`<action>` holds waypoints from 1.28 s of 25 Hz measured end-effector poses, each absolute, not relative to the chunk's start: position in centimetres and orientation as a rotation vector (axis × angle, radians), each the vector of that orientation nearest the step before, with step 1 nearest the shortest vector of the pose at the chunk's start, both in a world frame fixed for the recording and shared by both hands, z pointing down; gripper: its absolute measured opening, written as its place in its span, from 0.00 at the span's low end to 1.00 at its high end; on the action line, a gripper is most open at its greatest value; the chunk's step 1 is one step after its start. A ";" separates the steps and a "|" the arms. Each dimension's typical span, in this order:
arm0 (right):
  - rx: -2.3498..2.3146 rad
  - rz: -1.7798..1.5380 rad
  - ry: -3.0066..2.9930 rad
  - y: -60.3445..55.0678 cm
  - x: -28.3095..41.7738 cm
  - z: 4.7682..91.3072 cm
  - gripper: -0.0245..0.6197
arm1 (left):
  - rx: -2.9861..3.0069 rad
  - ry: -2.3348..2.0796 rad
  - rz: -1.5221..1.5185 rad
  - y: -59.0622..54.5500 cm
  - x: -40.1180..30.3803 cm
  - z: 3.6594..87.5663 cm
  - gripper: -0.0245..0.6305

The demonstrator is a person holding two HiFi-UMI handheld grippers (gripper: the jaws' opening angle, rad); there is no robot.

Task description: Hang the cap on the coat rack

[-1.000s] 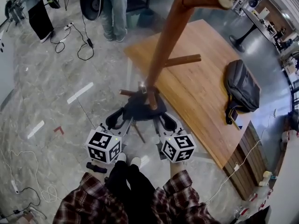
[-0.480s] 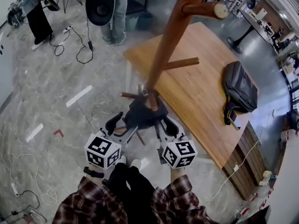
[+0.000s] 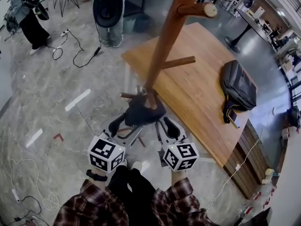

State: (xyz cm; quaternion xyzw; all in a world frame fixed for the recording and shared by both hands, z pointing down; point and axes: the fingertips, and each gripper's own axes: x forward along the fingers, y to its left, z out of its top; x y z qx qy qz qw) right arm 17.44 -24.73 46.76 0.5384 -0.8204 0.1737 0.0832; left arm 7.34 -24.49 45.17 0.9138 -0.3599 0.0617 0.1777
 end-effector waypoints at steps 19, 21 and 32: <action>1.608 0.314 -2.641 -20.1 15.8 35.3 0.18 | 2.743 -1.032 0.193 -20.6 8.6 34.8 0.44; 1.629 0.269 -2.645 -19.8 16.0 34.0 0.13 | 2.755 -1.077 0.215 -20.4 8.5 33.9 0.34; 1.617 0.196 -2.712 -18.8 16.2 29.7 0.05 | 2.768 -1.108 0.059 -19.1 9.6 29.3 0.05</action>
